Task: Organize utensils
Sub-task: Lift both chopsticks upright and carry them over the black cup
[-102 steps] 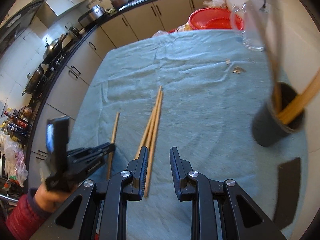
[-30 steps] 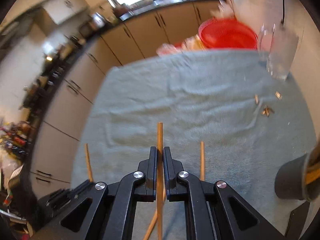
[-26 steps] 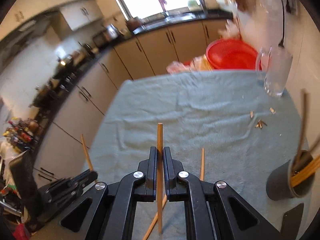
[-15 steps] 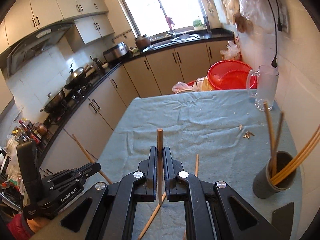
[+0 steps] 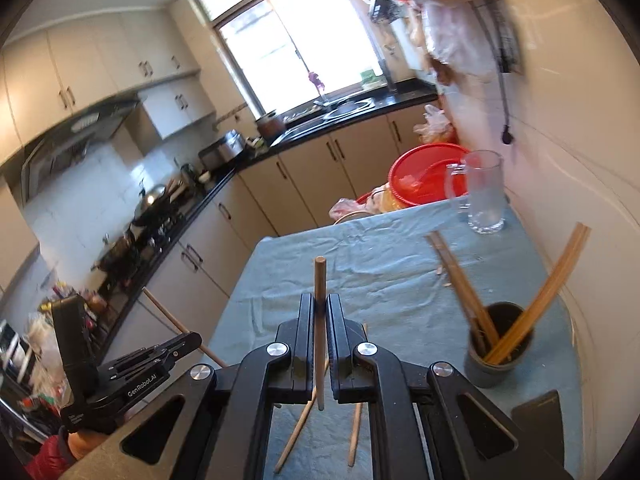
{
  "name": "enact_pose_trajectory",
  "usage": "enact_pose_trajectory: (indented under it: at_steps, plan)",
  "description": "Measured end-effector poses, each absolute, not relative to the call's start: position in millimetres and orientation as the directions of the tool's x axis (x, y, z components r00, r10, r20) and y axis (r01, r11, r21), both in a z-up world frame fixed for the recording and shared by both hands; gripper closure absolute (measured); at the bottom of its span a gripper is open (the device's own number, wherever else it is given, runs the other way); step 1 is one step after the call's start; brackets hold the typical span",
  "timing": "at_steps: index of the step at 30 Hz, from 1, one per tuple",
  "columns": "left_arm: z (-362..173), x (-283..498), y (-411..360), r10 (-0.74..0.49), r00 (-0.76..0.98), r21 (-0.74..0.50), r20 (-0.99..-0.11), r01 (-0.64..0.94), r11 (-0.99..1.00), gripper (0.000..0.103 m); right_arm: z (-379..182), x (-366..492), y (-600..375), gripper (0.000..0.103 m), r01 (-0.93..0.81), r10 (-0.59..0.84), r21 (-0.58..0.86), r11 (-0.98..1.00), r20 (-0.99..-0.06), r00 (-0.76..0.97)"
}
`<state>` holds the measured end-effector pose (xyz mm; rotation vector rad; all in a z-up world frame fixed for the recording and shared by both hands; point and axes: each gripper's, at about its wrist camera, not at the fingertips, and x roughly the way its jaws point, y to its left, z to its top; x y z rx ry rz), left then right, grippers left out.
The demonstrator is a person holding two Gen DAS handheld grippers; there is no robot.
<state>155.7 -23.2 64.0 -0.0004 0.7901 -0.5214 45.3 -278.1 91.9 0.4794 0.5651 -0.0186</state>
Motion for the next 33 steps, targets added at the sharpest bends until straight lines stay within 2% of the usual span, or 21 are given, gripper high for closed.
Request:
enact_pose_trajectory:
  at_steps: [22, 33]
  plan:
    - [126.1, 120.4, -166.3, -0.664, 0.454, -0.229, -0.595, 0.695, 0.681, 0.096, 144.7, -96.7, -398.5, 0.097, 0.383, -0.188, 0.508, 0.771, -0.394, 0.9]
    - [152.8, 117.5, -220.3, -0.708, 0.42, -0.214, -0.568, 0.754, 0.62, 0.096, 150.3, -110.1, -423.1, 0.097, 0.411, -0.238, 0.519, 0.75, -0.368, 0.899]
